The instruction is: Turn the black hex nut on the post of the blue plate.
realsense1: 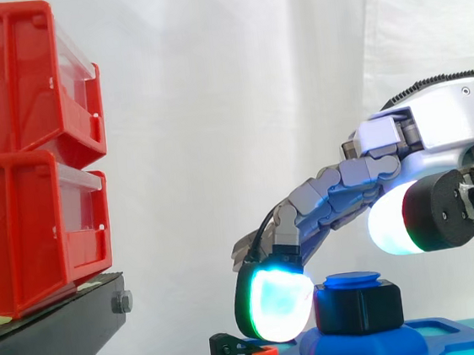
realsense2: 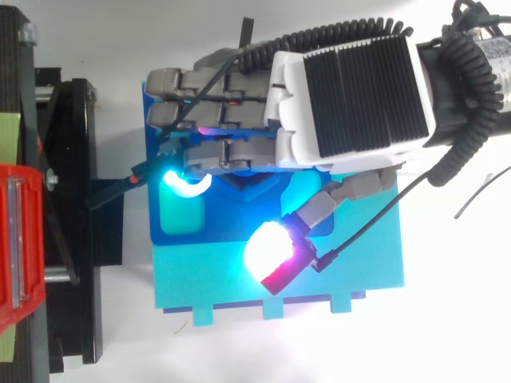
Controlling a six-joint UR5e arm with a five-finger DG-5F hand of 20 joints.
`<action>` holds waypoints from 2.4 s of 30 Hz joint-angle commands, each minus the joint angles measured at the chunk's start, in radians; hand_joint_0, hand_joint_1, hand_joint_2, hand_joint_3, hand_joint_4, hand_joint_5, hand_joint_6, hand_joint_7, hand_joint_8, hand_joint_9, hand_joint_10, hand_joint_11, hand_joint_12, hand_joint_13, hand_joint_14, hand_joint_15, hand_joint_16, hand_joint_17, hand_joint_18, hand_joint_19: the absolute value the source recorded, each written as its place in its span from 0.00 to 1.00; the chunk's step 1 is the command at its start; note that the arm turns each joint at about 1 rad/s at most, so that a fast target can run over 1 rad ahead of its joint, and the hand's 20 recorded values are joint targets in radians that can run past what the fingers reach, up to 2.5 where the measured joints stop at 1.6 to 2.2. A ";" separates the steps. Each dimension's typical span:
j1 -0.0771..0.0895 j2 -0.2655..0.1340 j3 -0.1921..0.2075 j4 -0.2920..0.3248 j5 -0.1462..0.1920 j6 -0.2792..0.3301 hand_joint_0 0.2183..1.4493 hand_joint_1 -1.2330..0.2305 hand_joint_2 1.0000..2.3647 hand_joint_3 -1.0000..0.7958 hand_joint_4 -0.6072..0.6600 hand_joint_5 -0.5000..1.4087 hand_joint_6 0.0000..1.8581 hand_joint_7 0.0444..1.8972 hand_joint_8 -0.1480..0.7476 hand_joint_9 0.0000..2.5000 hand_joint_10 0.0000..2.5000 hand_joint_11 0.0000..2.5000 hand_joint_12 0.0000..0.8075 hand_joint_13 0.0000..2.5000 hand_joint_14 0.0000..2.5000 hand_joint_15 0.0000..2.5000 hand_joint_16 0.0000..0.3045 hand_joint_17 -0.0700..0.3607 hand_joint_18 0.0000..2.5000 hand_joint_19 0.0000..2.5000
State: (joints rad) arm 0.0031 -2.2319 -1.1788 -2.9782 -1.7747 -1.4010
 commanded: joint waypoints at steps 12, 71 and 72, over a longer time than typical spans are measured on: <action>-0.018 0.000 -0.001 0.002 -0.026 -0.004 0.22 0.69 0.00 0.28 0.69 0.17 0.27 0.44 0.44 0.11 0.00 0.00 0.43 0.06 0.00 0.00 0.18 0.44 0.11 0.14; -0.052 0.000 0.001 0.097 -0.103 -0.019 0.22 0.67 0.00 0.28 0.65 0.16 0.27 0.39 0.44 0.11 0.00 0.00 0.43 0.07 0.00 0.00 0.18 0.44 0.11 0.14; -0.049 0.000 0.001 0.100 -0.103 -0.019 0.22 0.66 0.00 0.28 0.65 0.16 0.27 0.38 0.44 0.11 0.00 0.00 0.44 0.07 0.00 0.00 0.18 0.44 0.11 0.14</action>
State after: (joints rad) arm -0.0589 -2.2316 -1.1782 -2.9019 -1.8838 -1.4199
